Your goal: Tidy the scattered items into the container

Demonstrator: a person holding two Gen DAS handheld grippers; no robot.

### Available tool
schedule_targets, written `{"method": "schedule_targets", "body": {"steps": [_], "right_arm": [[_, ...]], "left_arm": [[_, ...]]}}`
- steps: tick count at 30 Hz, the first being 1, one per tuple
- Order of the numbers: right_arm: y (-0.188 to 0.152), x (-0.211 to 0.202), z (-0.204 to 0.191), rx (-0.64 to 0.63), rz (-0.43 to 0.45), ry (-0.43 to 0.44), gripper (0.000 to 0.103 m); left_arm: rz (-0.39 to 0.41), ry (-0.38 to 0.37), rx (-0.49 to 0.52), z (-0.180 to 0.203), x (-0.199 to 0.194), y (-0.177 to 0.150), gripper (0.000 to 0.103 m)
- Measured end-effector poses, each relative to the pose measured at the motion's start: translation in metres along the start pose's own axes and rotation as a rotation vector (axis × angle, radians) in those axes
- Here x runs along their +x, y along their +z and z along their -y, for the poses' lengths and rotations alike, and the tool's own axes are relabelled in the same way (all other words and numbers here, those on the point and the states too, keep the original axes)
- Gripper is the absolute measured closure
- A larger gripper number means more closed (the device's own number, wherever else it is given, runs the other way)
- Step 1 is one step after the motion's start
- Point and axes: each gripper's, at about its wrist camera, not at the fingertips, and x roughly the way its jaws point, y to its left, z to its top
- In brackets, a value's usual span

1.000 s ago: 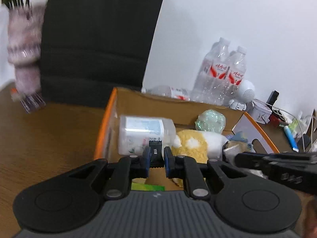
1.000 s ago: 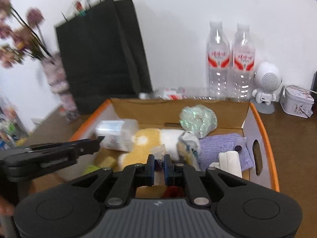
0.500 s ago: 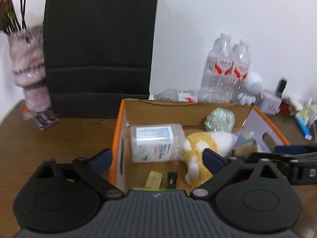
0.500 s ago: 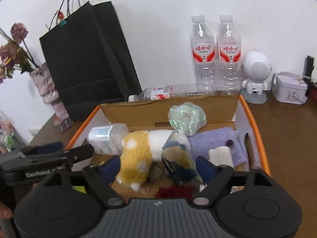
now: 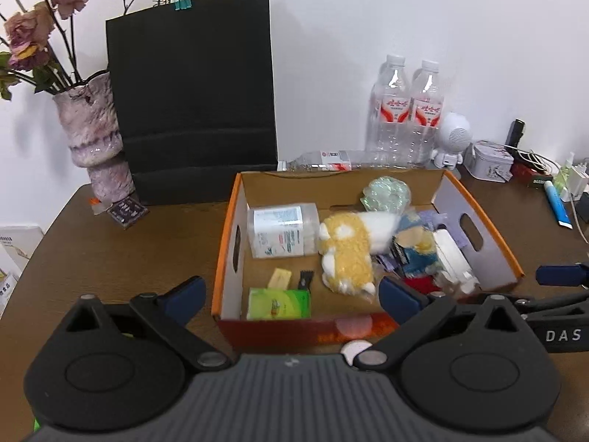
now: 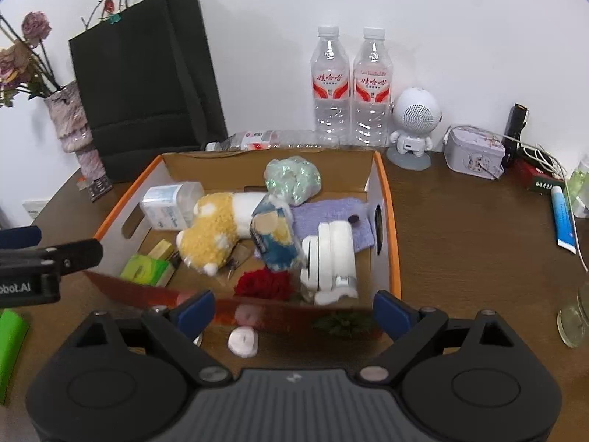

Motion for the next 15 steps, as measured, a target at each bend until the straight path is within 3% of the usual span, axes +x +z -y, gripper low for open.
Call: {"method": "schedule_targets", "body": {"steps": [4,7,11,15], "right_arm": [[-0.012,-0.010,-0.001,0.011,-0.021,0.005,0.010],[-0.027,-0.019,-0.005,0.016,-0.004,0.016,0.010],[-0.072,-0.019,-0.015,-0.016,0.048,0.046,0.002],[-0.126,-0.009,-0.021,-0.039,0.077,0.012,0.002]], "left_arm": [[-0.015,0.004,-0.028,0.003,-0.014,-0.013,0.001],[0.043,0.009,-0.065,0.003,-0.029,-0.033,0.000],[0.142,0.000,-0.023,0.008,-0.041,-0.079,0.000],[0.165,0.025,-0.002,0.013,-0.037,-0.135,0.000]]}}
